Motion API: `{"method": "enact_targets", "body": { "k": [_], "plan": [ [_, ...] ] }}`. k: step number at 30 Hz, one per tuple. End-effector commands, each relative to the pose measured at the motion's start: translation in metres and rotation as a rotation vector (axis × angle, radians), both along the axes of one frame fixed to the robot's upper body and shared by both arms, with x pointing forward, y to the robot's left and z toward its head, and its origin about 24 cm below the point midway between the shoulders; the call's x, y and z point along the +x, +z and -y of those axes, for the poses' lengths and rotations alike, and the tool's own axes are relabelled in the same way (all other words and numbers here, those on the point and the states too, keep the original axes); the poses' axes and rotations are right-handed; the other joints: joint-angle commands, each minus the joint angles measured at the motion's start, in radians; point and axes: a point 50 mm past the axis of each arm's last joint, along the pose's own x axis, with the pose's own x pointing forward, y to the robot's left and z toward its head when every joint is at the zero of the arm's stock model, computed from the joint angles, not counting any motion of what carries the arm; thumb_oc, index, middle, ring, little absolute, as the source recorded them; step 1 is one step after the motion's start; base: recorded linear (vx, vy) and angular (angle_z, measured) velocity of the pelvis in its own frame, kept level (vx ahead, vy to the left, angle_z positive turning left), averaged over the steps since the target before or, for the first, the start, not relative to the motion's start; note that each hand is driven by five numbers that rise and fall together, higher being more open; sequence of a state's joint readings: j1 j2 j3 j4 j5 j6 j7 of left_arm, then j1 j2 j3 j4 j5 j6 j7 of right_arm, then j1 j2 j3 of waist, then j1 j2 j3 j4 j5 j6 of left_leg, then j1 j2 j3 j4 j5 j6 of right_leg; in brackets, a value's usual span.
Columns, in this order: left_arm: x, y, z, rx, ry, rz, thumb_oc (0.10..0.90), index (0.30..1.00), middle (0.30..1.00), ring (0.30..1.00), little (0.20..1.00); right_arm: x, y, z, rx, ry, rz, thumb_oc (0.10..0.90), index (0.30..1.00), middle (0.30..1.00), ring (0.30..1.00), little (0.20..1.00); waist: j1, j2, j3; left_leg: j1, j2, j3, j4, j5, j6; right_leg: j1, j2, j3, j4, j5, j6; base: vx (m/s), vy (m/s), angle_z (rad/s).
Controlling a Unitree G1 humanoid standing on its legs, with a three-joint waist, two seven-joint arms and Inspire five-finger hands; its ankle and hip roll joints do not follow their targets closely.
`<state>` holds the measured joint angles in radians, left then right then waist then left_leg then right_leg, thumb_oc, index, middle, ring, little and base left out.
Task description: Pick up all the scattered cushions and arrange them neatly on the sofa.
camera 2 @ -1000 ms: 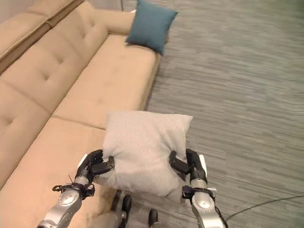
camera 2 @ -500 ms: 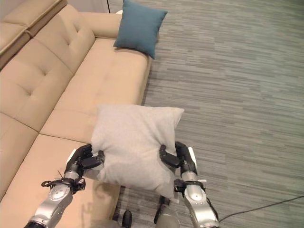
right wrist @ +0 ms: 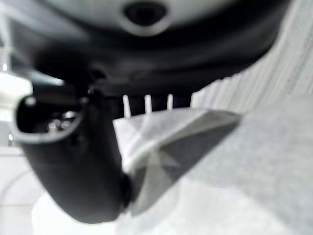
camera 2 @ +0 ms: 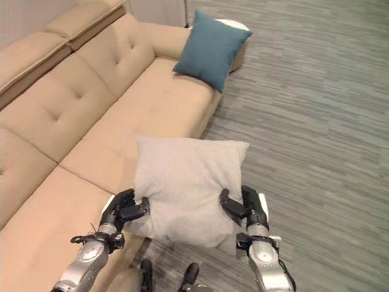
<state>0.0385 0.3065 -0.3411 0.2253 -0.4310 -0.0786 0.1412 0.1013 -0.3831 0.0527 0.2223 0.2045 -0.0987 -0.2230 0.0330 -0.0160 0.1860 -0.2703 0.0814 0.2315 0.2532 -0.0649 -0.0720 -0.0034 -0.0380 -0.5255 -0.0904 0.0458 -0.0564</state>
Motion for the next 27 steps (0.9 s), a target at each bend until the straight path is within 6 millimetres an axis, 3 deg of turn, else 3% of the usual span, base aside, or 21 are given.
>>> {"method": "enact_targets", "body": {
  "k": [1,4,6,8,9,10,12,16,20,23,27],
  "plan": [
    [0.030,0.073,0.020,-0.092,-0.118,0.386,0.400,0.300,0.300,0.300,0.300,0.027,0.058,-0.025,0.002,0.125,0.333,0.400,0.300,0.300,0.300,0.300,0.008,0.014,-0.085,0.087,-0.016,-0.026,0.011,-0.030,0.037,0.040,-0.061,0.105,0.049,-0.086,0.137,0.19,0.057,0.33],
    [0.027,0.070,0.015,-0.076,-0.105,0.369,0.400,0.300,0.300,0.300,0.300,0.028,0.055,-0.035,0.012,0.165,0.319,0.400,0.300,0.300,0.300,0.300,0.027,0.006,-0.100,0.134,-0.059,-0.058,-0.040,-0.051,0.064,0.052,-0.072,0.116,0.091,-0.102,0.144,0.23,0.154,-0.11],
    [0.024,0.069,0.005,-0.060,-0.081,0.358,0.400,0.300,0.300,0.300,0.300,0.030,0.053,-0.042,0.027,0.203,0.305,0.400,0.300,0.300,0.300,0.300,0.058,0.010,-0.103,0.177,-0.085,-0.067,-0.066,-0.081,0.108,0.023,-0.116,0.132,0.240,-0.126,0.167,0.23,0.316,-0.17],
    [0.020,0.065,-0.002,-0.052,-0.061,0.339,0.400,0.300,0.300,0.300,0.300,0.032,0.053,-0.048,0.037,0.233,0.302,0.400,0.300,0.300,0.300,0.300,0.061,0.020,-0.093,0.210,-0.105,-0.097,-0.086,-0.090,0.137,-0.029,-0.166,0.155,0.408,-0.093,0.202,0.17,0.236,0.20],
    [0.020,0.065,-0.003,-0.049,-0.059,0.340,0.400,0.300,0.300,0.300,0.300,0.032,0.053,-0.049,0.041,0.235,0.305,0.400,0.300,0.300,0.300,0.300,0.059,0.026,-0.091,0.219,-0.107,-0.108,-0.094,-0.089,0.141,-0.059,-0.167,0.176,0.459,-0.084,0.206,0.15,0.114,0.75],
    [0.020,0.065,-0.002,-0.049,-0.064,0.341,0.400,0.300,0.300,0.300,0.300,0.032,0.054,-0.051,0.043,0.243,0.312,0.400,0.300,0.300,0.300,0.300,0.044,0.032,-0.087,0.240,-0.116,-0.153,-0.108,-0.090,0.143,-0.115,-0.137,0.258,0.488,-0.092,0.203,0.15,0.061,0.83],
    [0.020,0.065,0.000,-0.065,-0.070,0.347,0.400,0.300,0.300,0.300,0.300,0.032,0.055,-0.050,0.042,0.239,0.317,0.400,0.300,0.300,0.300,0.300,0.025,0.032,-0.089,0.257,-0.128,-0.207,-0.130,-0.089,0.131,-0.156,-0.097,0.354,0.369,-0.097,0.190,0.22,-0.052,0.83],
    [0.022,0.065,0.004,-0.084,-0.065,0.350,0.400,0.300,0.300,0.300,0.300,0.032,0.055,-0.046,0.035,0.223,0.317,0.400,0.300,0.300,0.300,0.300,-0.001,0.018,-0.086,0.284,-0.152,-0.317,-0.152,-0.088,0.115,-0.205,-0.042,0.496,0.247,-0.043,0.204,0.18,-0.104,1.15],
    [0.021,0.062,0.004,-0.079,-0.070,0.342,0.400,0.300,0.300,0.300,0.300,0.032,0.053,-0.046,0.021,0.238,0.305,0.400,0.300,0.300,0.300,0.300,0.004,0.006,-0.093,0.300,-0.149,-0.371,-0.150,-0.098,0.093,-0.159,-0.050,0.462,0.212,-0.042,0.193,0.13,-0.187,1.21],
    [0.018,0.059,0.003,-0.099,-0.054,0.325,0.400,0.300,0.300,0.300,0.300,0.030,0.049,-0.044,0.029,0.241,0.290,0.400,0.300,0.300,0.300,0.300,0.011,0.000,-0.105,0.299,-0.119,-0.396,-0.125,-0.080,0.053,-0.113,-0.038,0.422,0.188,-0.060,0.173,0.13,-0.237,0.58],
    [0.018,0.058,0.005,-0.120,-0.046,0.317,0.400,0.300,0.300,0.300,0.300,0.028,0.050,-0.039,0.039,0.216,0.299,0.400,0.300,0.300,0.300,0.300,0.011,-0.009,-0.083,0.202,-0.081,-0.387,0.050,-0.016,0.012,-0.049,-0.024,0.372,0.153,-0.074,0.141,0.04,-0.223,0.38]
  ]
}}
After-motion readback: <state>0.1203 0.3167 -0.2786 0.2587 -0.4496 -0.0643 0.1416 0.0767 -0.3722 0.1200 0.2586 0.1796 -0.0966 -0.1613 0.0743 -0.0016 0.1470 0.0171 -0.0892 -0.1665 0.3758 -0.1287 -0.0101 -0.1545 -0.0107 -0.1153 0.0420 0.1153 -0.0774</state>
